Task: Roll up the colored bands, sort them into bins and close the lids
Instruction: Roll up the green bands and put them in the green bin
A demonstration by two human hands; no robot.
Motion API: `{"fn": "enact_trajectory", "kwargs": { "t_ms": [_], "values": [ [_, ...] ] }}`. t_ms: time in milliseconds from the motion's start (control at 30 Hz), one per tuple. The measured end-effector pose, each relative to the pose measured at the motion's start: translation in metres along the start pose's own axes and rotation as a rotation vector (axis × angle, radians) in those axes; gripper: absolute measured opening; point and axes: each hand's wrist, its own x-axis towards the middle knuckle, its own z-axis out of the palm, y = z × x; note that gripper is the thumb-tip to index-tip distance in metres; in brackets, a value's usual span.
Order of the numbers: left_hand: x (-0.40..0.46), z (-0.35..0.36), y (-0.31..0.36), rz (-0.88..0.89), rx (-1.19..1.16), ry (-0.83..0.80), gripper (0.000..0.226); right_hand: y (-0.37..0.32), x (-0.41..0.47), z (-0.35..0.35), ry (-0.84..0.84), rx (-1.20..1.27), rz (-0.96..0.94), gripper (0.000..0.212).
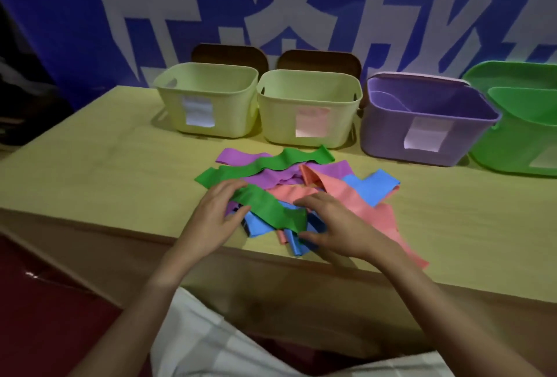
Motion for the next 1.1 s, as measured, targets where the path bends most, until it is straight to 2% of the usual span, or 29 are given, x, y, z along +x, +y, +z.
{"fn": "enact_trajectory", "kwargs": {
  "t_ms": [133, 333, 467, 600, 700, 867, 1000, 1100],
  "values": [
    [-0.004, -0.003, -0.014, 0.006, 0.024, 0.046, 0.041, 0.000, 0.003, 0.005, -0.013, -0.030, 0.033, 0.056],
    [0.014, -0.021, -0.055, -0.160, 0.116, 0.113, 0.035, 0.002, 0.006, 0.009, 0.047, -0.005, 0.025, 0.043],
    [0.035, -0.028, -0.075, -0.322, 0.138, 0.093, 0.034, -0.005, 0.010, 0.004, 0.093, 0.109, 0.047, 0.040],
    [0.049, -0.031, -0.082, -0.372, 0.141, 0.046, 0.029, -0.010, 0.012, -0.002, 0.145, 0.248, 0.095, 0.036],
    [0.054, -0.029, -0.083, -0.417, 0.141, 0.089, 0.023, -0.010, 0.013, -0.003, 0.201, 0.314, 0.153, 0.034],
    [0.060, -0.022, -0.080, -0.513, 0.127, 0.076, 0.031, -0.012, 0.013, -0.001, 0.308, 0.452, 0.172, 0.019],
    [0.061, -0.023, -0.071, -0.540, 0.010, 0.086, 0.031, -0.008, 0.012, -0.001, 0.382, 0.499, 0.190, 0.014],
    [0.062, -0.032, -0.059, -0.608, -0.337, 0.159, 0.032, -0.001, 0.011, -0.001, 0.443, 0.538, 0.251, 0.015]
  ]
}}
